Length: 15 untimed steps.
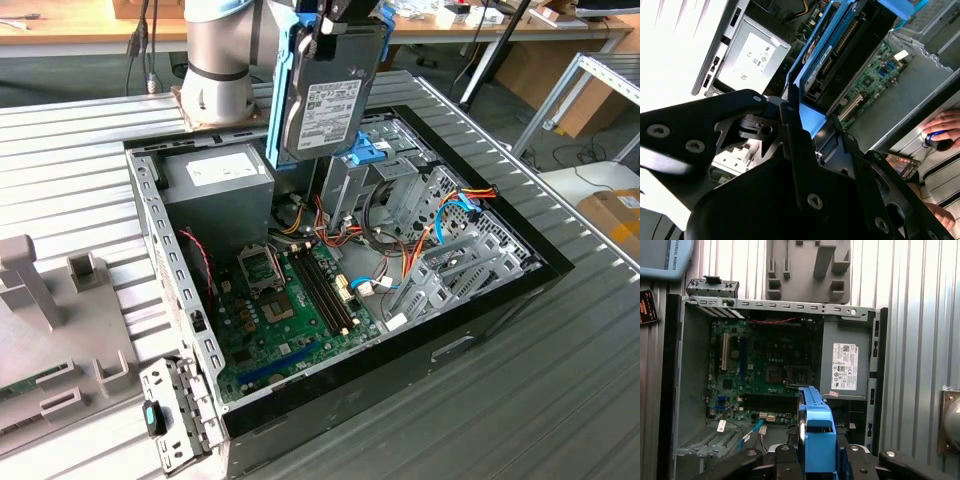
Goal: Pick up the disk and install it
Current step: 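Pick up the disk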
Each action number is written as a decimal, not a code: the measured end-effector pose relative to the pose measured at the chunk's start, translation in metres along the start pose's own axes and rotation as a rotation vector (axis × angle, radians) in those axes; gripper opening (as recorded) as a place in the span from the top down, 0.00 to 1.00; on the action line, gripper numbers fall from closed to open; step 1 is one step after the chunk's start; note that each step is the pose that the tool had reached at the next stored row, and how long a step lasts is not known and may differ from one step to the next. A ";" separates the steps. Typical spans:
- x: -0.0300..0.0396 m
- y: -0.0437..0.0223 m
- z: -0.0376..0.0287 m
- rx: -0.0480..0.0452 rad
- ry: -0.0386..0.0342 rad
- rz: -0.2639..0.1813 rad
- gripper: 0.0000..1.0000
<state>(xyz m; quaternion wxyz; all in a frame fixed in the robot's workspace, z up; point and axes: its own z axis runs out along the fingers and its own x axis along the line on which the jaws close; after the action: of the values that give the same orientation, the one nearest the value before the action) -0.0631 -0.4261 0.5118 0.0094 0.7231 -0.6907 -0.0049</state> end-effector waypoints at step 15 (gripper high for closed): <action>0.0323 0.0015 0.0002 0.0000 0.0000 0.000 0.63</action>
<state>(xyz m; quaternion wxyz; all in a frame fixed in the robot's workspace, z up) -0.0631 -0.4584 0.5119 0.0094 0.7231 -0.6907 -0.0050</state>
